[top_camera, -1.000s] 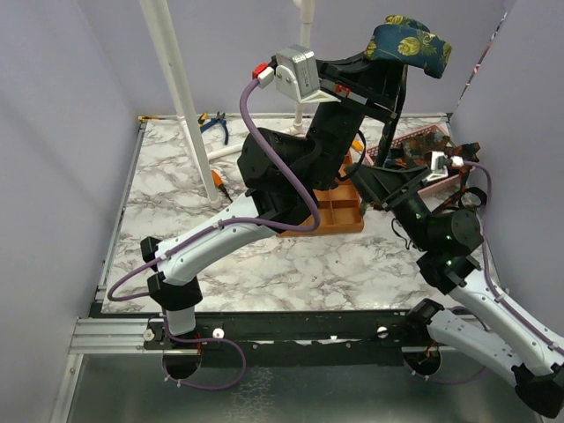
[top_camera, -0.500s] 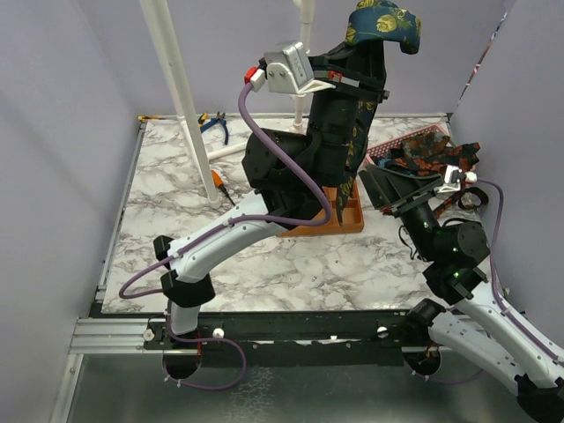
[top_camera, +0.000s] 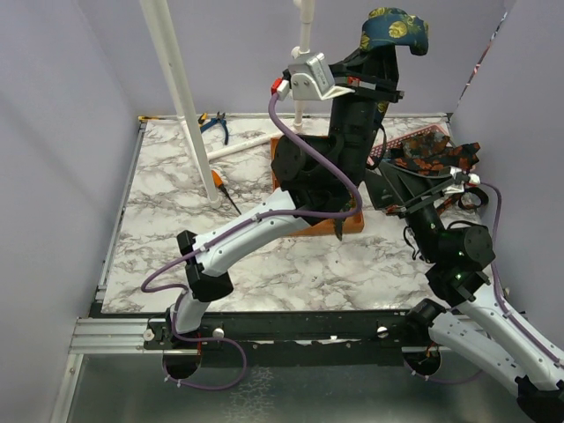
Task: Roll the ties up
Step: Flatten out the tie at the center of the board.
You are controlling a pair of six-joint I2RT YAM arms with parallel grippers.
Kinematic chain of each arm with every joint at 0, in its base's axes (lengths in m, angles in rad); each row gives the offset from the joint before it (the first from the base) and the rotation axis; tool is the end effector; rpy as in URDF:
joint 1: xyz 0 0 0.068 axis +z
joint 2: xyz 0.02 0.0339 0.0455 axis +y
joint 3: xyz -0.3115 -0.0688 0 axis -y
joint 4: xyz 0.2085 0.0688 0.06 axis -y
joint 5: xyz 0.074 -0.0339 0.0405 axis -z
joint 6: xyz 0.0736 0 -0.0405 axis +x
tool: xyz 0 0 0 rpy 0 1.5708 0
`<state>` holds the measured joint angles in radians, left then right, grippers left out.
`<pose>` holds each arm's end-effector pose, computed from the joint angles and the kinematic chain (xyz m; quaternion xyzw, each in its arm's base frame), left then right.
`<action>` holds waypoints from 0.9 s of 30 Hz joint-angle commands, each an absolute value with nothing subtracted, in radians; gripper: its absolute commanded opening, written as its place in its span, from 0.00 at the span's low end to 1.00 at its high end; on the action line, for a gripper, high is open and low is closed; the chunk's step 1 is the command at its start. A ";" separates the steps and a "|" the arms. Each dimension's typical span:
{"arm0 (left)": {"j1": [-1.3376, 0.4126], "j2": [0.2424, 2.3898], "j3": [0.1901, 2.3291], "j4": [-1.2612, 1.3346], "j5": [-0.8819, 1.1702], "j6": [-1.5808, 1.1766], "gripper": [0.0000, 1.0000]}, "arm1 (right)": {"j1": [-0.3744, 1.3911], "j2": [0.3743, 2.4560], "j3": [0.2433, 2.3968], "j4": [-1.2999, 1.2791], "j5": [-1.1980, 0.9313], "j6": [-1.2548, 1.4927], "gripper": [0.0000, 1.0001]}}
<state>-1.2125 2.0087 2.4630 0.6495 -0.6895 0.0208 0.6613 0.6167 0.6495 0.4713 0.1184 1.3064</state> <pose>0.1743 -0.3319 0.6578 -0.1423 0.3678 -0.4491 0.8017 0.0851 0.0552 0.4315 0.2092 0.4652 0.6991 0.5011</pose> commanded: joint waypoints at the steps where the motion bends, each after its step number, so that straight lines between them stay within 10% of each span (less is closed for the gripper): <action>1: -1.177 2.012 2.502 0.717 -0.689 -0.077 0.00 | 0.662 0.635 0.669 0.513 0.085 1.416 1.00; 27: -1.163 2.038 2.519 0.689 -0.642 -0.187 0.00 | 0.599 0.772 0.609 0.567 0.262 1.755 1.00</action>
<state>-1.1587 2.0480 2.4901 0.6857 -0.6777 -0.1799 0.6258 0.7357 0.6399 0.5098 0.2691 1.6638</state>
